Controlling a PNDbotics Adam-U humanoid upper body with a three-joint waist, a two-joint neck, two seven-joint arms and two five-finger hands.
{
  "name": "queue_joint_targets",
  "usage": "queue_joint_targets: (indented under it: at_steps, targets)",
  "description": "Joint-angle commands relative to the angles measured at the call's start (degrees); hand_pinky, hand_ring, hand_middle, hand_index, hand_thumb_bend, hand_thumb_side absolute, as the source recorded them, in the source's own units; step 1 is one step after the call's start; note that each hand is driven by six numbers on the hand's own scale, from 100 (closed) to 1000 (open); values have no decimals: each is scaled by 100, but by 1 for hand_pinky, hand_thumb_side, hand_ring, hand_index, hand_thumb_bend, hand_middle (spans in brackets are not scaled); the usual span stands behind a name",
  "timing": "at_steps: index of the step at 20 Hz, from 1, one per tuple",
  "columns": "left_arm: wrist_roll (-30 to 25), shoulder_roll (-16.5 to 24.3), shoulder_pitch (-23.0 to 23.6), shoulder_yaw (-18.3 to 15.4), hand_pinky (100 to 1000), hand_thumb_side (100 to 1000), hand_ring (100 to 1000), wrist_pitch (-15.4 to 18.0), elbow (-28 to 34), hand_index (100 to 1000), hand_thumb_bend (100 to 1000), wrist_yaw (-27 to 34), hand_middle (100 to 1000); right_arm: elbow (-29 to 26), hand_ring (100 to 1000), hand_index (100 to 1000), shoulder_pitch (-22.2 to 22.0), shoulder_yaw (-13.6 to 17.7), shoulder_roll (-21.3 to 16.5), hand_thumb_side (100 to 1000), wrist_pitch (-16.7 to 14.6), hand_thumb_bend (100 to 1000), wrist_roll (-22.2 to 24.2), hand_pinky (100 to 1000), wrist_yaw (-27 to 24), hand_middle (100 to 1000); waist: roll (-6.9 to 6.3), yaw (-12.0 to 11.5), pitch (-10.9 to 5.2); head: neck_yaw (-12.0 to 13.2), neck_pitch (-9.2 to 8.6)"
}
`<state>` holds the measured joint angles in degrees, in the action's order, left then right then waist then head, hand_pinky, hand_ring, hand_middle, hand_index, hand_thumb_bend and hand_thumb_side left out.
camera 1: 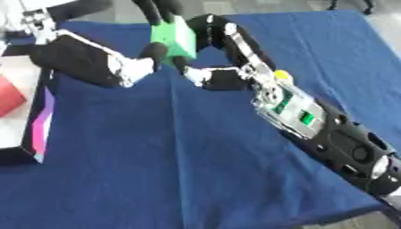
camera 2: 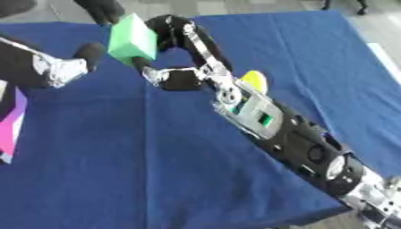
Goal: Pick up the objects with one hand, pass them to the other hand, and then place them into the box on the other side of the table.
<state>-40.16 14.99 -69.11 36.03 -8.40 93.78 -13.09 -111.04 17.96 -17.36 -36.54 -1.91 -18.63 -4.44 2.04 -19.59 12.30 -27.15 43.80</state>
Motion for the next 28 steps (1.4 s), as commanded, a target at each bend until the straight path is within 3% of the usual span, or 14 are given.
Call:
queue_joint_targets:
  at_steps: [1, 4, 12, 21, 28]
  targets:
    - [-228, -7, -134, 84, 1000, 260, 755, -135, 98, 846, 100, -150, 703, -45, 621, 585, 61, -36, -54, 100, -97, 257, 10, 618, 98, 521, -92, 11, -190, 41, 31]
    - [-363, 0, -132, 187, 1000, 303, 760, -284, 161, 850, 100, -282, 705, -56, 619, 584, 41, -87, -49, 100, -181, 254, 16, 616, 182, 520, -92, 17, -190, 68, 28]
    - [-241, 160, -80, 284, 1000, 216, 788, -693, 450, 854, 100, -669, 704, -92, 604, 583, -13, -165, -20, 100, -391, 251, 29, 611, 334, 518, -92, 21, -180, 46, 32]
    - [288, 372, 112, 177, 1000, 201, 790, -836, 416, 847, 100, -928, 689, -44, 602, 582, -30, -232, 23, 100, -488, 250, 86, 611, 493, 517, -95, 25, -136, -45, 32]
    - [404, 400, 205, 74, 1000, 204, 813, -734, -104, 867, 100, -1171, 704, -17, 601, 581, -42, -267, 54, 100, -552, 250, 124, 611, 584, 517, -69, 37, -103, -44, 32]
